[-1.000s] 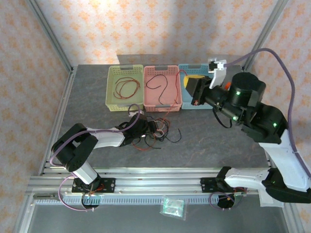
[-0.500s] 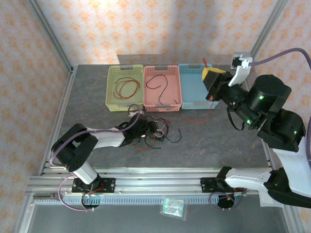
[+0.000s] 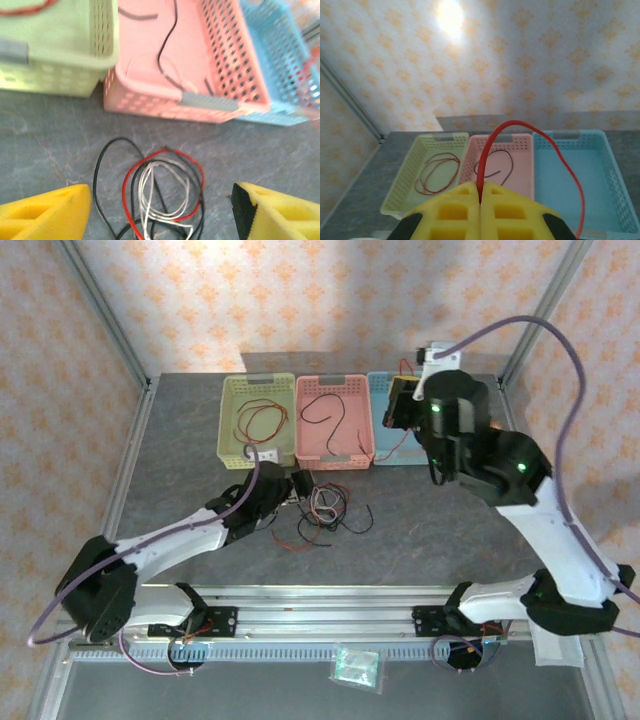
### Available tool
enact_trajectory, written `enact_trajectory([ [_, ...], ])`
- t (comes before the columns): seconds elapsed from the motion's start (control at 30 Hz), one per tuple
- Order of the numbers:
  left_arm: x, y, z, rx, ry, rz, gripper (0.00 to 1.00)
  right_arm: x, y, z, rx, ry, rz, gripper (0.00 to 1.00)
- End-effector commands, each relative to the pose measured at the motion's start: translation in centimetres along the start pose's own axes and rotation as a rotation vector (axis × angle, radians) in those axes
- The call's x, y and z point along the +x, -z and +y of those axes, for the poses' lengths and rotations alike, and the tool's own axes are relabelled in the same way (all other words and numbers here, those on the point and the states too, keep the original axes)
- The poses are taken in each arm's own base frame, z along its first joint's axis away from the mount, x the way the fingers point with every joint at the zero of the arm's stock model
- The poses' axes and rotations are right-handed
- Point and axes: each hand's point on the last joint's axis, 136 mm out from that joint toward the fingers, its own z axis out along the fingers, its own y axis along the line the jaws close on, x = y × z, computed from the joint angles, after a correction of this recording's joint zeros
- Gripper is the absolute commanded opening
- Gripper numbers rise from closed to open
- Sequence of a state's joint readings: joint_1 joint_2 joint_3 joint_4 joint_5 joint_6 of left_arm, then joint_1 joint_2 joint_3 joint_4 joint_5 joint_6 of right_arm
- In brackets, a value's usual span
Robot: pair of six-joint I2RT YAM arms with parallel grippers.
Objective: Untangle the cables
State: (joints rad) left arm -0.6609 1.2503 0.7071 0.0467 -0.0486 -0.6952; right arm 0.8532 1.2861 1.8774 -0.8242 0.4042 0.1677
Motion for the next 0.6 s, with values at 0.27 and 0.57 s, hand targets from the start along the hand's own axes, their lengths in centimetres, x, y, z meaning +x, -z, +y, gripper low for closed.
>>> enact_trajectory([
  [0.27, -7.8, 6.4, -3.4, 0.055, -0.1, -0.224, 0.79, -1.2, -5.0, -3.6, 0.161, -0.047, -0.007, 0.0],
  [0.57, -10.4, 6.2, -6.9, 0.111, -0.131, -0.252, 0.83, -1.2, -8.7, -4.8, 0.178, -0.05, 0.011, 0.0],
])
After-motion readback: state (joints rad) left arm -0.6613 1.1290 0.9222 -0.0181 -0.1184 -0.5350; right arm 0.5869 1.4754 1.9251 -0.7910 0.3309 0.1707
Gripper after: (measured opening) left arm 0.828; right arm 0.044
